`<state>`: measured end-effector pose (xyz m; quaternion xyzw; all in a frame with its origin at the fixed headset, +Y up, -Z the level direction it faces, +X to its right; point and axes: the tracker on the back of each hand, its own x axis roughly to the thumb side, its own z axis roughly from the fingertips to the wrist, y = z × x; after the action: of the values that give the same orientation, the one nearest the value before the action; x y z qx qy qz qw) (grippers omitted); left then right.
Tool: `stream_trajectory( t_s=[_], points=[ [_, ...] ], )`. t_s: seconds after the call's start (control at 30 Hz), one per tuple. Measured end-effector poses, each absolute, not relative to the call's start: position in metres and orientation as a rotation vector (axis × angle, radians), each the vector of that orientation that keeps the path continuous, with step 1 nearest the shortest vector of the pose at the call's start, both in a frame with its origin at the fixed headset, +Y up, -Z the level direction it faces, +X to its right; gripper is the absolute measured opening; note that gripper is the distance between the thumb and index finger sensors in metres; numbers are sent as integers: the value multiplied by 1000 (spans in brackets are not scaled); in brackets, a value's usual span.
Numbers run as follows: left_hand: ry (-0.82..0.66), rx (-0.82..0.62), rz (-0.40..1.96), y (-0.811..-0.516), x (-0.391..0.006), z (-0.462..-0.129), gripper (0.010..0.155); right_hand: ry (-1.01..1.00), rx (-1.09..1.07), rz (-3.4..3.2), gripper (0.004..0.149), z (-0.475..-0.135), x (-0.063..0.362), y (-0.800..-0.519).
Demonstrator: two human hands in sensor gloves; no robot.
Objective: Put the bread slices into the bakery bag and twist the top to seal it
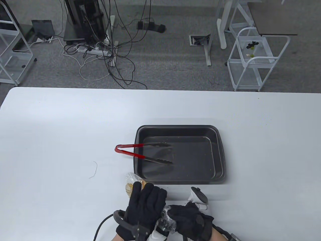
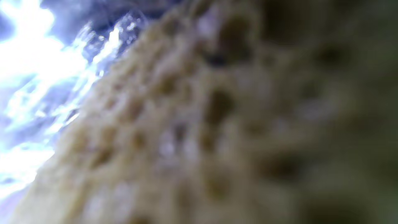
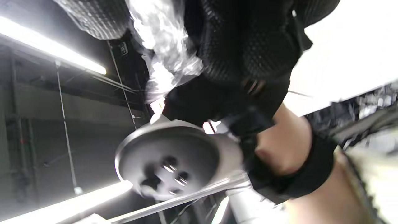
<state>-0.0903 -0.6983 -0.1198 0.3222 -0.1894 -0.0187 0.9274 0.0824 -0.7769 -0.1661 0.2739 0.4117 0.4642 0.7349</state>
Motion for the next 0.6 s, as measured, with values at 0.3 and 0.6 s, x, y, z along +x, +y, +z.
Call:
stream_trajectory(
  t_s=[0.3,0.6],
  points=[
    [-243,203,746,-711,-140,-155,45,421,700,1835,91,-168,98,-752],
    [-303,421,286,-709,-90,-130,51,75,318,1796,84,-144,74,-748]
  ],
)
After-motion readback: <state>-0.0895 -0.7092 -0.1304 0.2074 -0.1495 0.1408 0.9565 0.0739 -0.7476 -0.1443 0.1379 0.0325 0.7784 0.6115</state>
